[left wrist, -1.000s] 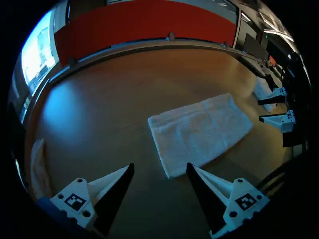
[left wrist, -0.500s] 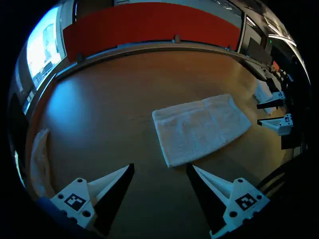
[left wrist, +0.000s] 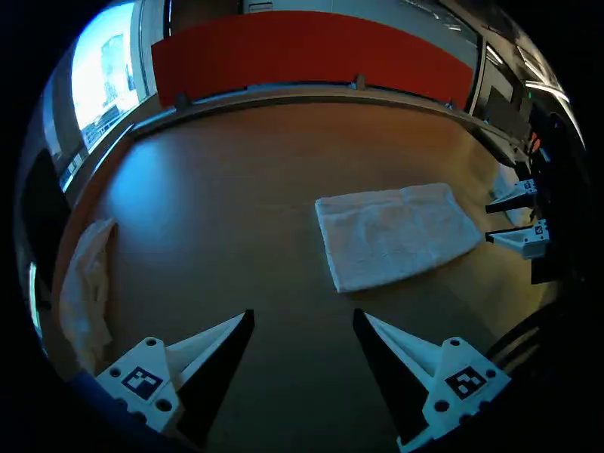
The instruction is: Fold towel
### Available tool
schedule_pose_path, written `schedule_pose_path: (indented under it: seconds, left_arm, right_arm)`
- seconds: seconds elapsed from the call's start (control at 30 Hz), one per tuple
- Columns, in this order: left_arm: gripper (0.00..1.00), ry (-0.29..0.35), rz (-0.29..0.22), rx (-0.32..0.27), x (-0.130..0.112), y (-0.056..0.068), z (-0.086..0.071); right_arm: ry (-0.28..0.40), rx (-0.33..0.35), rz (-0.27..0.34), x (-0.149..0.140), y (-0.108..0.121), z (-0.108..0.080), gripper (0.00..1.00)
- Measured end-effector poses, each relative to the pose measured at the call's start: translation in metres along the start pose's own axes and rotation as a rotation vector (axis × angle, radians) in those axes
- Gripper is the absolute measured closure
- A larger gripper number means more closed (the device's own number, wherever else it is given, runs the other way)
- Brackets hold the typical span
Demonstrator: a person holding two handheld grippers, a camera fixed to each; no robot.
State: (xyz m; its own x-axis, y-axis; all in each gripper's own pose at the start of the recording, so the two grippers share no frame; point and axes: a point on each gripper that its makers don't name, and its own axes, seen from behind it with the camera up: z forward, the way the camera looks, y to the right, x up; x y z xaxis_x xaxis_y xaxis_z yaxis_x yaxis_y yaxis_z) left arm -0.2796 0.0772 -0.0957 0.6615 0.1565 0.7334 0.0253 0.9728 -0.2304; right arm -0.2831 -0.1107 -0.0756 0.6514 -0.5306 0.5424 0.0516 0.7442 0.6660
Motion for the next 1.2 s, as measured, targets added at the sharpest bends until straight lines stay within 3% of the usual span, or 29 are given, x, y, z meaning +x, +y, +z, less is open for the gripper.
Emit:
schedule_pose_path:
  seconds: [0.53, 0.77, 1.0, 1.2]
  left_arm:
    - [0.03, 0.007, -0.048, 0.042, -0.026, -0.01, -0.023]
    - [0.03, -0.002, -0.079, 0.051, -0.039, -0.011, -0.033]
    - [0.03, -0.003, -0.094, 0.059, -0.045, -0.013, -0.04]
    - [0.03, 0.002, -0.103, 0.061, -0.046, -0.013, -0.045]
  right_arm:
    - [-0.055, 0.05, -0.041, -0.019, -0.002, 0.012, 0.17]
    - [-0.101, 0.06, -0.044, -0.038, 0.001, 0.016, 0.28]
    - [-0.122, 0.096, -0.048, -0.043, 0.0, 0.013, 0.48]
    - [-0.127, 0.108, -0.051, -0.044, 0.002, 0.015, 0.53]
